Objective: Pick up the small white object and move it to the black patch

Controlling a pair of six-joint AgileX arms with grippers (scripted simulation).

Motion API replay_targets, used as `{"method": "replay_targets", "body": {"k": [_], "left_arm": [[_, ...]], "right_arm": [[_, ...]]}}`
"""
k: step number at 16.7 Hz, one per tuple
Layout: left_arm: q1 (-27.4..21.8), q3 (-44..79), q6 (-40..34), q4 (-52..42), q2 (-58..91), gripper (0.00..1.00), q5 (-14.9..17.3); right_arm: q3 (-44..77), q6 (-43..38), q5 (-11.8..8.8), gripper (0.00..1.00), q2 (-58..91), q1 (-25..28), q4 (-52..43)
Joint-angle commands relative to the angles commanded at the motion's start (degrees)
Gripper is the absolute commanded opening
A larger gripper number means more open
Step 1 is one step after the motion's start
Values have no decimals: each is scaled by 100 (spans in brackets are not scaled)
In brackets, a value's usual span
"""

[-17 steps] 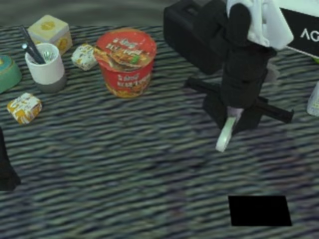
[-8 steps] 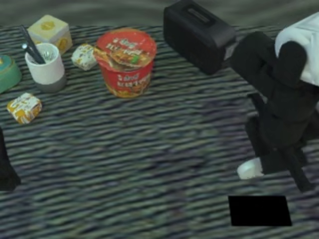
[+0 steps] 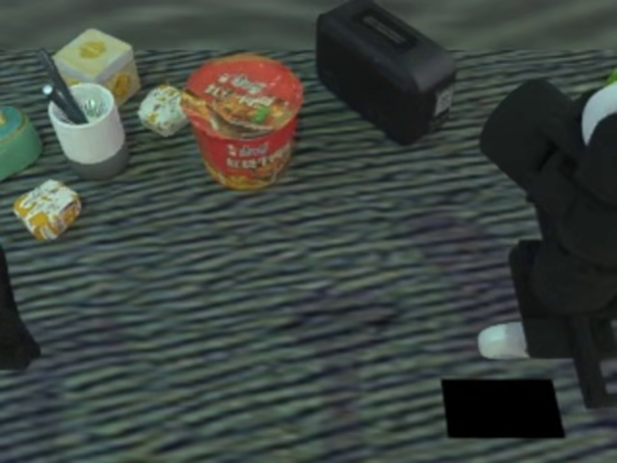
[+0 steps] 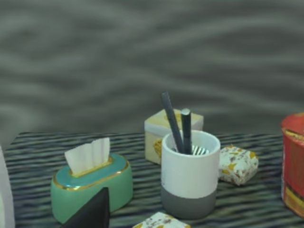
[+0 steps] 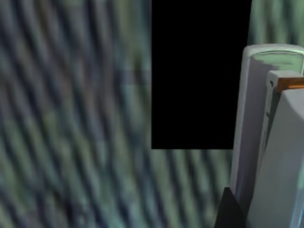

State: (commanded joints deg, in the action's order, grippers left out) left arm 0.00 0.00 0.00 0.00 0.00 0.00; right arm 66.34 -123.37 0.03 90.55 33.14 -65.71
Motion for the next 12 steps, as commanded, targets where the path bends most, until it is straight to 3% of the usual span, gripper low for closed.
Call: {"method": "replay_targets", "body": {"k": [5,12], "left_arm": [[0,0,0,0,0,100,0],[0,0,0,0,0,100,0]], "right_arm": [[-149,17,3,0,102,-8,211],[-1284,-9,2,0,745,3,2085]]}}
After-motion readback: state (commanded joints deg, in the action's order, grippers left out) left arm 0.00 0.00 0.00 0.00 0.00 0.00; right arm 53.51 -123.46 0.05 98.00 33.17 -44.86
